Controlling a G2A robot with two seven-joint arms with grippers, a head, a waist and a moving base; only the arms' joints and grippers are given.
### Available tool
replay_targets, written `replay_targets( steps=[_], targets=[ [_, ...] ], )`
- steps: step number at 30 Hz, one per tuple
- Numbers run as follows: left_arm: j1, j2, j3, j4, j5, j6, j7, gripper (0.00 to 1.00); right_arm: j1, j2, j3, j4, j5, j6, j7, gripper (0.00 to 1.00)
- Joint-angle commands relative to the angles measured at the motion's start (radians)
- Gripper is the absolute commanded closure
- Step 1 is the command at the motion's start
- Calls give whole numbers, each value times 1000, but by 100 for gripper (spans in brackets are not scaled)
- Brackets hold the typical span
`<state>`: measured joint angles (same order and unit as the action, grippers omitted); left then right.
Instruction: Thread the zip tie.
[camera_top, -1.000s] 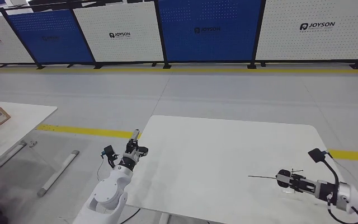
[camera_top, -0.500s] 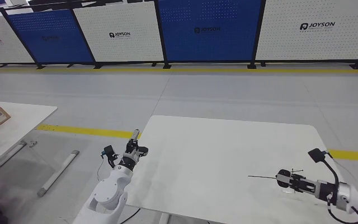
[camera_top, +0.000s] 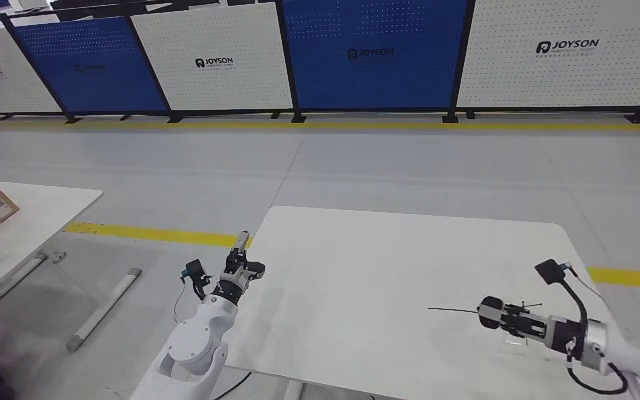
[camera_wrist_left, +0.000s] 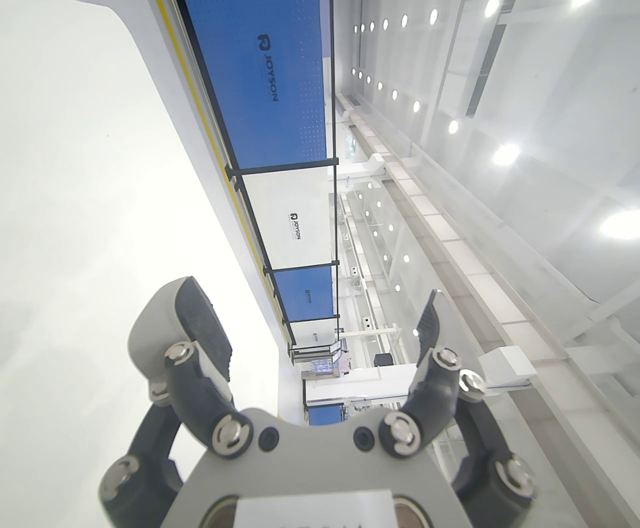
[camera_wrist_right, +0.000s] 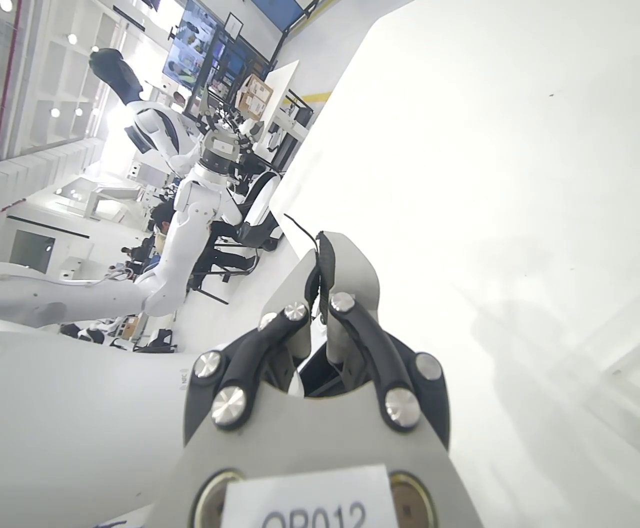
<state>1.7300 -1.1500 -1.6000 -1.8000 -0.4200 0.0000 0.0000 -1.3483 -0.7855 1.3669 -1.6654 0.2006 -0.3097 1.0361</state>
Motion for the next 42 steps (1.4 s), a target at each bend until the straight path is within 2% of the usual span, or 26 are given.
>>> replay_targets(
  steps=[1,7,9,10,11,18,21,34,36,37,39,42],
  targets=[
    [0,0,0,0,0,0,0,0,0,0,0,0,0,0,0,100],
    [0,0,0,0,0,0,0,0,0,0,0,0,0,0,0,100],
    [0,0,0,0,0,0,0,0,3,-3,-3,-2,-6,2,-28,100],
    [0,0,0,0,0,0,0,0,10,-4,-5,-9,-9,-15,-37,100],
    [0,0,0,0,0,0,0,0,21,-6,-11,-11,-25,-30,-44,100],
    [0,0,0,0,0,0,0,0,142,-28,-129,-39,-178,-30,-50,100],
    [0,0,0,0,0,0,0,0,198,-42,-191,2,-183,1,-15,100],
    [0,0,0,0,0,0,0,0,196,-42,-191,2,-183,2,-21,100],
    [0,0,0,0,0,0,0,0,195,-43,-194,-6,-210,3,-41,100],
    [0,0,0,0,0,0,0,0,199,-45,-205,-22,-223,-21,-39,100],
    [-4,-1,10,-12,18,-13,-4,0,217,-48,-220,-43,-257,-30,-38,100],
    [19,2,23,-60,19,49,-89,0,260,-56,-258,-61,-334,-30,-36,100]
  ],
)
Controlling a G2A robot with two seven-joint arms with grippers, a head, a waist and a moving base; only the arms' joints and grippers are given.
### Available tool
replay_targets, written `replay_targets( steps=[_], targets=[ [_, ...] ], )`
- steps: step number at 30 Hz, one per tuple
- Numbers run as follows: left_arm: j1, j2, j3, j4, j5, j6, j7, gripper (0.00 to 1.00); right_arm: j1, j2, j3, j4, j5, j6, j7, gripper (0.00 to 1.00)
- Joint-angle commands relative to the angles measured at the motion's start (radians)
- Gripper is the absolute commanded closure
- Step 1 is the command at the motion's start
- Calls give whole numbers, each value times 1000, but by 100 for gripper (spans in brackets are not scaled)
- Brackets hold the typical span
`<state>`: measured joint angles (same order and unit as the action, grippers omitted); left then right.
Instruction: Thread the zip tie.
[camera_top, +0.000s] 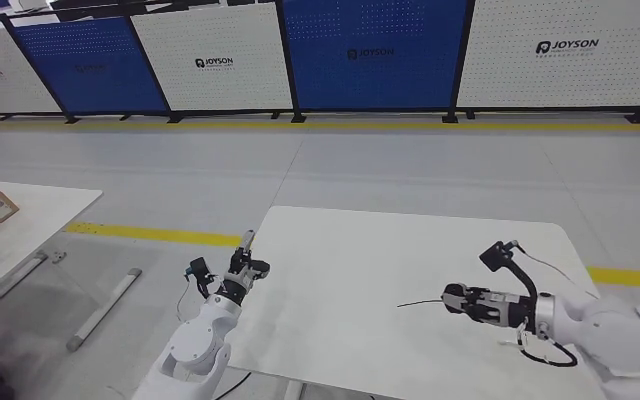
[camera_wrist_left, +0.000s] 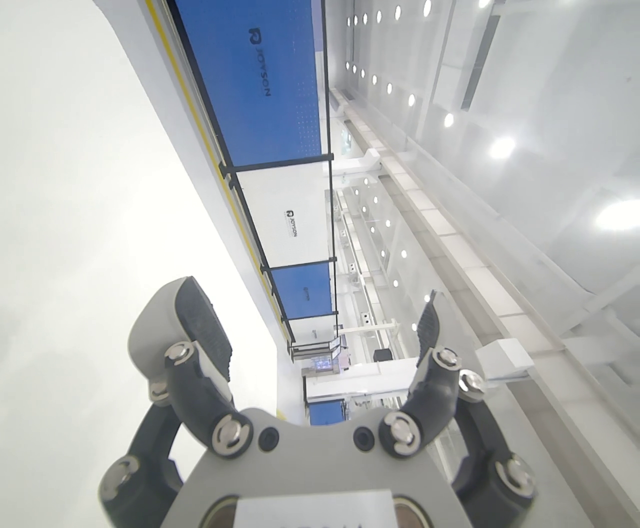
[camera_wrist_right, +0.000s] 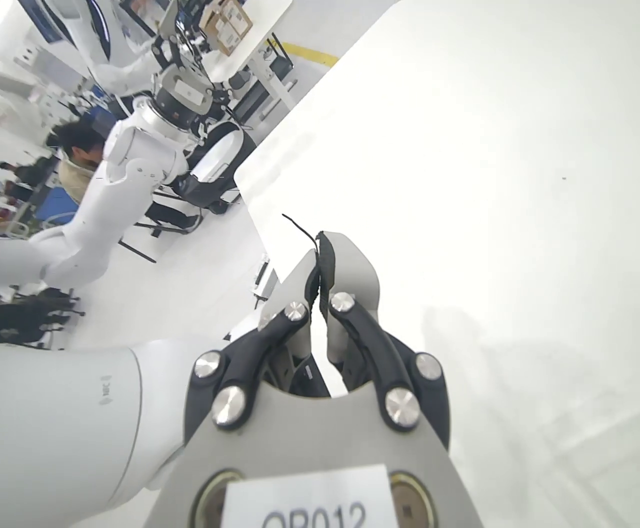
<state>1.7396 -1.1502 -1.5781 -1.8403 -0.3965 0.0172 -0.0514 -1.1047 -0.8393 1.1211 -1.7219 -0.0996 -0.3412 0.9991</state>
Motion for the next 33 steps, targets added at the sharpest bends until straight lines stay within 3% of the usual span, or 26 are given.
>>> replay_targets(
  steps=[1,5,6,7,16,21,25,28,31,33],
  targets=[
    [20,4,1,-41,-9,71,-70,0,29,-4,-28,-7,-60,1,0,100],
    [44,16,-12,-125,-30,307,-219,0,80,-16,-82,10,-63,1,7,100],
    [50,19,-8,-122,-45,323,-254,0,80,-16,-82,10,-63,1,7,100],
    [56,23,-2,-108,-61,323,-284,0,80,-16,-82,10,-63,1,7,100],
    [52,26,-5,-102,-78,323,-282,0,80,-16,-82,10,-63,1,7,100],
    [48,35,-6,-69,-237,323,-371,0,75,-17,-85,-43,-196,1,-83,100],
    [56,65,31,-103,-321,323,-415,0,91,-17,-118,-79,-310,1,-131,100],
    [44,95,76,-125,-366,323,-405,0,119,-19,-163,-101,-344,1,-112,100],
    [3,137,161,-115,-445,323,-365,0,161,-23,-219,-83,-291,1,-58,100],
    [-60,167,218,-84,-503,323,-251,0,173,-25,-224,-63,-248,1,-49,100]
  ],
)
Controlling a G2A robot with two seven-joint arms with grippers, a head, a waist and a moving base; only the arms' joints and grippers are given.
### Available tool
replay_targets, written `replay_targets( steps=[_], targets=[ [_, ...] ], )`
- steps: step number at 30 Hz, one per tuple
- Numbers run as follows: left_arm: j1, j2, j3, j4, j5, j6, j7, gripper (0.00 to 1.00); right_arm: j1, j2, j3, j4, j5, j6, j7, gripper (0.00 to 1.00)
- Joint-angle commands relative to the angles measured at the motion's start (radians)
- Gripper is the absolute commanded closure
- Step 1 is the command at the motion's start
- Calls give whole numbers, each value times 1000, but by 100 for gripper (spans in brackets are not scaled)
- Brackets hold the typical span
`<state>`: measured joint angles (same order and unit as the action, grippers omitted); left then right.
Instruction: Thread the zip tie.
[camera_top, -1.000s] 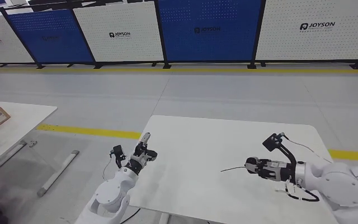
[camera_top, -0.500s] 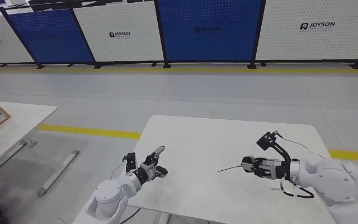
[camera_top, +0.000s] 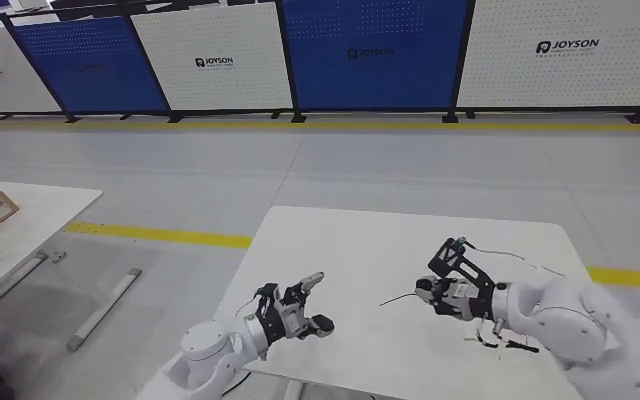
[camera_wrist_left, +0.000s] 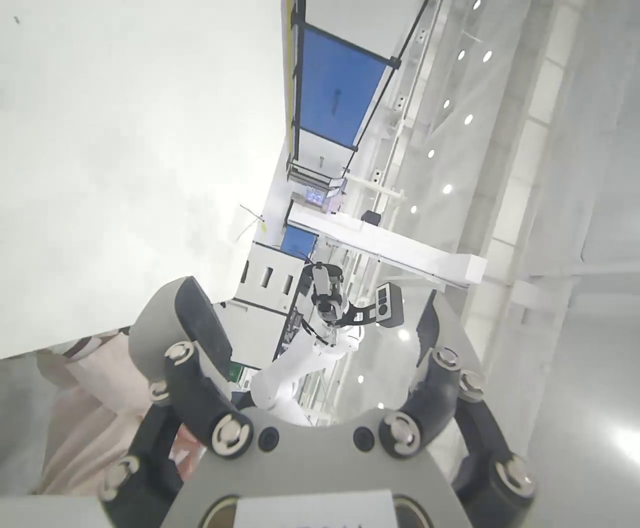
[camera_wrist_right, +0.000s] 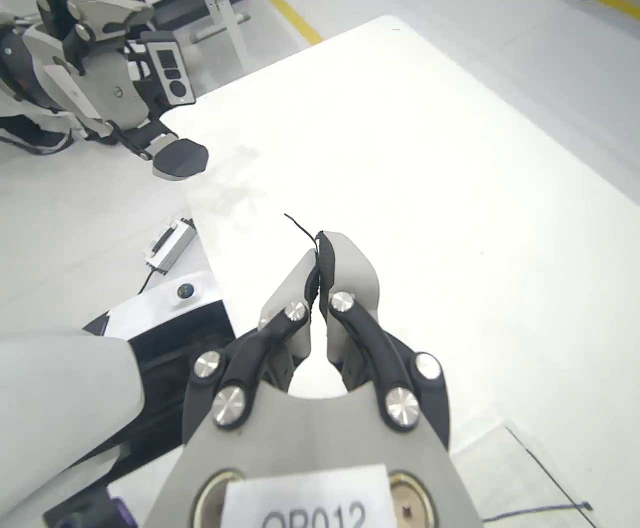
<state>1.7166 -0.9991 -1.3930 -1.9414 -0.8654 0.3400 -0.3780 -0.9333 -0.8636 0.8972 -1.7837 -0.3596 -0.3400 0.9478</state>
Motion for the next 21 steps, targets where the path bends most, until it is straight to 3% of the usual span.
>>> replay_targets(
  steps=[1,10,13,18,21],
  targets=[
    [-37,16,32,17,-34,0,76,0,1,0,0,-1,12,0,2,100],
    [-37,16,32,17,-34,0,76,0,1,0,0,-1,12,0,2,100],
    [-33,19,77,35,-68,0,43,0,2,-4,-12,-17,-56,1,-14,100],
    [-84,37,162,36,-155,0,67,0,68,-16,-82,-73,-192,0,7,100],
    [-145,47,218,33,-273,0,170,0,120,-26,-148,-84,-256,0,29,100]
  ],
)
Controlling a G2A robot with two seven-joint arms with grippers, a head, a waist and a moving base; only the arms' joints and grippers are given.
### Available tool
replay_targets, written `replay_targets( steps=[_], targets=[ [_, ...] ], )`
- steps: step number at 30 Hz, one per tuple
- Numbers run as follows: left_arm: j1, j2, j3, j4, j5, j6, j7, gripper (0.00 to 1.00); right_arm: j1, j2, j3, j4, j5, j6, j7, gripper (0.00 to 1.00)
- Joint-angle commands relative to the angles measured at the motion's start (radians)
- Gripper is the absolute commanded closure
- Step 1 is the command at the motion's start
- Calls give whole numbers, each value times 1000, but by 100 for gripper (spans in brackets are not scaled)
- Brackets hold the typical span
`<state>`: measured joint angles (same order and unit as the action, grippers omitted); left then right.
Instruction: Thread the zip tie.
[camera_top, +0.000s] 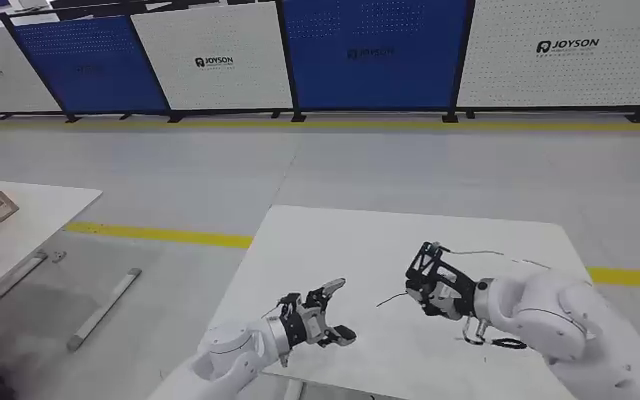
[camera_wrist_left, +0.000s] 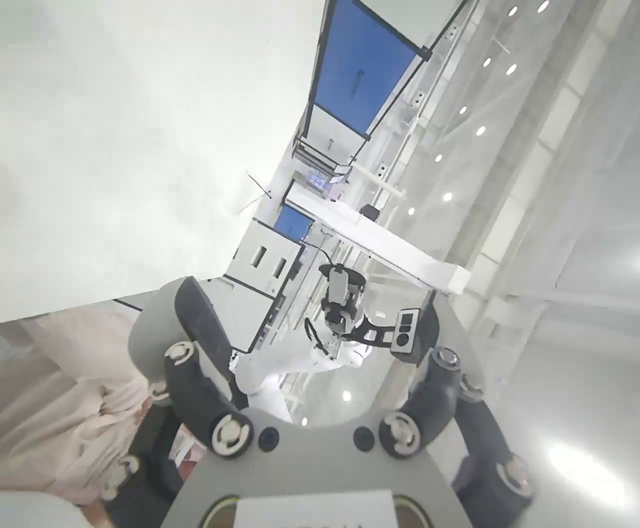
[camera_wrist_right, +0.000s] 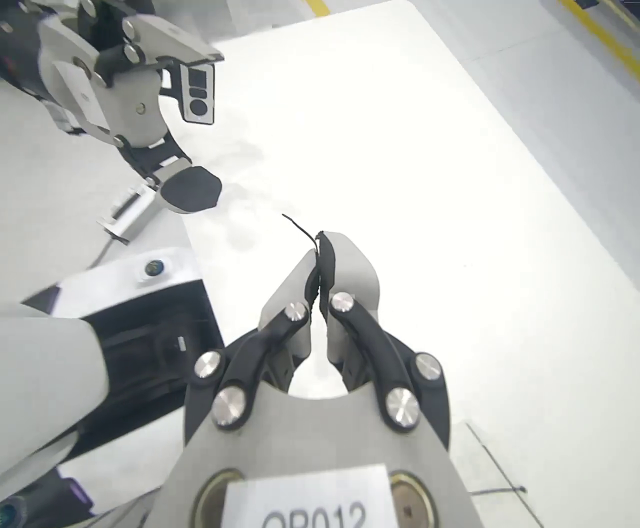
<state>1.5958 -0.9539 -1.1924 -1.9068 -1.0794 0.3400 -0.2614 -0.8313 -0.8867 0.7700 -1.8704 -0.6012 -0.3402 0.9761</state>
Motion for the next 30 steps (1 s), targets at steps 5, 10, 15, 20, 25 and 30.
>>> replay_targets(
  steps=[5,10,15,20,25,30],
  targets=[
    [-60,4,49,-5,-141,0,110,0,50,-11,-54,2,-6,0,-3,100],
    [-60,4,49,-5,-141,0,110,0,50,-11,-54,2,-6,0,-3,100],
    [-62,1,62,-12,-132,-9,119,0,44,-11,-55,2,-12,1,-15,100],
    [-116,-22,134,-19,-125,-33,220,0,63,-21,-76,-34,-72,0,1,100],
    [-191,-44,170,20,-194,-15,287,0,86,-28,-97,-46,-126,0,13,100],
    [-191,-44,170,20,-194,-15,287,0,86,-28,-97,-46,-126,0,13,100]
  ],
)
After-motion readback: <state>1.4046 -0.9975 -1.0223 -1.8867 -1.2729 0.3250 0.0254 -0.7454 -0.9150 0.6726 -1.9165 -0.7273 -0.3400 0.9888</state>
